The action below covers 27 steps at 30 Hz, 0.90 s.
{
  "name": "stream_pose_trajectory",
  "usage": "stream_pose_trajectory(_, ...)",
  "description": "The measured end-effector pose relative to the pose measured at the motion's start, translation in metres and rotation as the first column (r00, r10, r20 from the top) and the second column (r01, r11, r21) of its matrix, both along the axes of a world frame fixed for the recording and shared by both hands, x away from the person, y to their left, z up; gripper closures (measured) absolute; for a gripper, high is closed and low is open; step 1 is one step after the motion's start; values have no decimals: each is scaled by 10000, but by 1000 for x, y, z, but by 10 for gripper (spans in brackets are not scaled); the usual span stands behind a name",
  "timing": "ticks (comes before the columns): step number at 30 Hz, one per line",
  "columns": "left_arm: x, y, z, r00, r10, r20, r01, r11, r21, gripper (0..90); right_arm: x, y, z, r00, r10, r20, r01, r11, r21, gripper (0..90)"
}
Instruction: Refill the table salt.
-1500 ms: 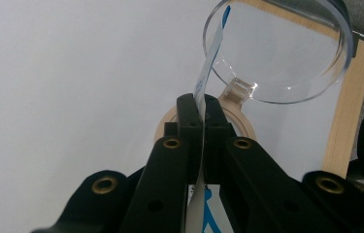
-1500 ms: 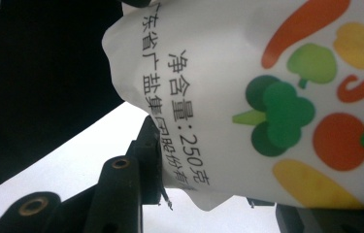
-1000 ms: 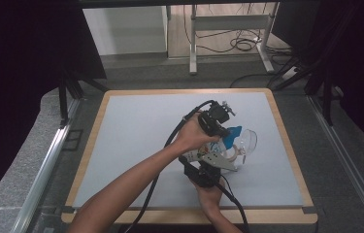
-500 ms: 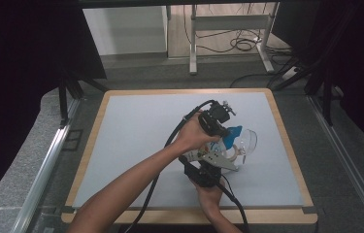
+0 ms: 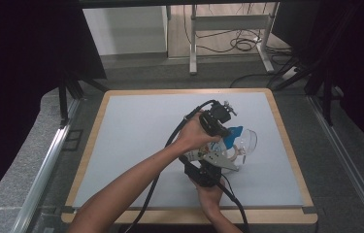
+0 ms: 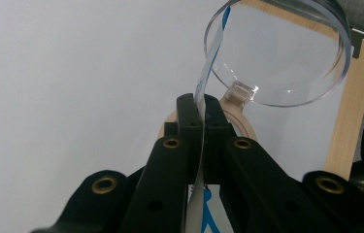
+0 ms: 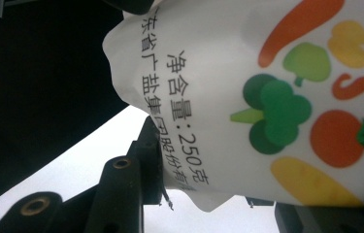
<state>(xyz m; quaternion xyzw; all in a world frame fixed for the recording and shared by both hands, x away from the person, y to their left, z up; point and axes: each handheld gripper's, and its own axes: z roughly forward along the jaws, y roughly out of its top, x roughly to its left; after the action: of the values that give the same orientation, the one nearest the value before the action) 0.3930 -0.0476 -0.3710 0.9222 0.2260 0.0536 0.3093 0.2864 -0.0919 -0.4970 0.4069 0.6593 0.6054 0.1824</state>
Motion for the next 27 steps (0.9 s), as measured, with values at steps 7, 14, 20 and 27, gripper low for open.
stream_pose_trajectory(7, -1, 1, 1, 10000, 24, 37, -24, 10000, -47, 900, -1, 1, 1, 10000, -8, 37, 8, 10000, 54, 593)
stream_pose_trajectory(14, -1, 2, 0, 10000, 39, 21, -39, 10000, -5, 900, -1, 2, 0, 10000, 15, 62, -15, 10000, -2, 593)
stream_pose_trajectory(20, -1, 3, -1, 10000, 73, 12, -73, 10000, -1, 900, 0, 3, -1, 10000, 31, 84, -30, 10000, -54, 593)
stream_pose_trajectory(27, -1, 5, -2, 10000, 87, 9, -87, 10000, -31, 900, -1, 4, -1, 9999, 96, 61, -96, 9999, -54, 594)
